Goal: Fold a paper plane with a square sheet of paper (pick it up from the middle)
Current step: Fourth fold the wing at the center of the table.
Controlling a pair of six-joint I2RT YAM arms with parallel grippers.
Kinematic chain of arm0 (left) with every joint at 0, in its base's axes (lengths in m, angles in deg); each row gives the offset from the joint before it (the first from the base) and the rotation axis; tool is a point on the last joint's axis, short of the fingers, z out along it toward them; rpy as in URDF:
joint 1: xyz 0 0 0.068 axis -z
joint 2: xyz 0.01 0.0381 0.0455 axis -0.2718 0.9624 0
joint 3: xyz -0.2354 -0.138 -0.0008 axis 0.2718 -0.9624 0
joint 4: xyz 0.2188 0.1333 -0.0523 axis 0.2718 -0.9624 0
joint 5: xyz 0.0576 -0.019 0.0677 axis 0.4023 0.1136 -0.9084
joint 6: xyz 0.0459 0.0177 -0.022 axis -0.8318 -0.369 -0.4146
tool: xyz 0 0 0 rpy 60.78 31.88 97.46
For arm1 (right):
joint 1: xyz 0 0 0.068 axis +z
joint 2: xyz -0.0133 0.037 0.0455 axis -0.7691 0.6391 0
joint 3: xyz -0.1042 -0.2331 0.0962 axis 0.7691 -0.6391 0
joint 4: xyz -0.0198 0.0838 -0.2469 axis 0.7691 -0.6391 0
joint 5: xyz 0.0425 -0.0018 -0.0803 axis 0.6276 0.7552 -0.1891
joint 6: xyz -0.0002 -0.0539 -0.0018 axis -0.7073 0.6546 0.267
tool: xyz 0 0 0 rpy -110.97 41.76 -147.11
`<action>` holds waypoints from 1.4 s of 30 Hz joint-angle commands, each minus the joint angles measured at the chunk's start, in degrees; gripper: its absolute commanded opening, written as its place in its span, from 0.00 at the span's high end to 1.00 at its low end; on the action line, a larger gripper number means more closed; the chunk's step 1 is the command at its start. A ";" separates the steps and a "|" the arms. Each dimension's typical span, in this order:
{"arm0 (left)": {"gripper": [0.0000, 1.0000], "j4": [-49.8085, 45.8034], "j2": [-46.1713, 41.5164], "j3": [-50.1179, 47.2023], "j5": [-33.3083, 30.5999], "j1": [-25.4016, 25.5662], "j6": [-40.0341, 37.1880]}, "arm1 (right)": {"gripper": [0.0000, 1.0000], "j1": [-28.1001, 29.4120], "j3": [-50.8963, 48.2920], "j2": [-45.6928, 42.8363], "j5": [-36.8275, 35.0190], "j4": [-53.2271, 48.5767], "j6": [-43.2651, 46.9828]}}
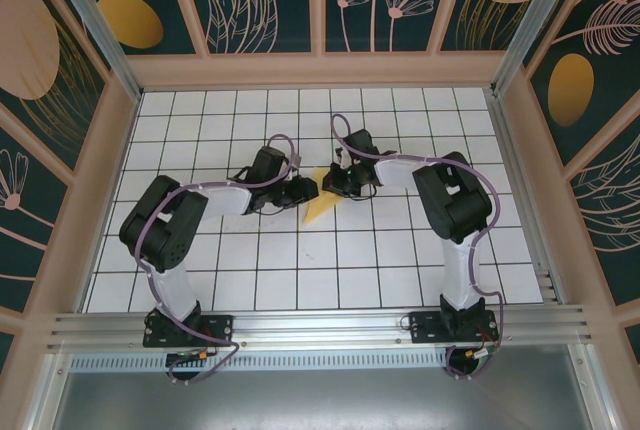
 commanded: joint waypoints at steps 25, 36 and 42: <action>0.81 -11.06 2.48 3.82 -5.51 4.17 -3.02 | 0.98 0.08 -0.30 4.46 -5.52 -3.38 -2.08; 0.85 -11.89 3.54 3.12 -6.09 4.14 -3.55 | 0.98 0.08 -0.19 4.59 -5.90 -3.80 -2.08; 0.89 -12.42 4.08 2.49 -6.94 4.19 -3.80 | 0.98 0.08 -0.24 4.72 -5.90 -4.00 -2.08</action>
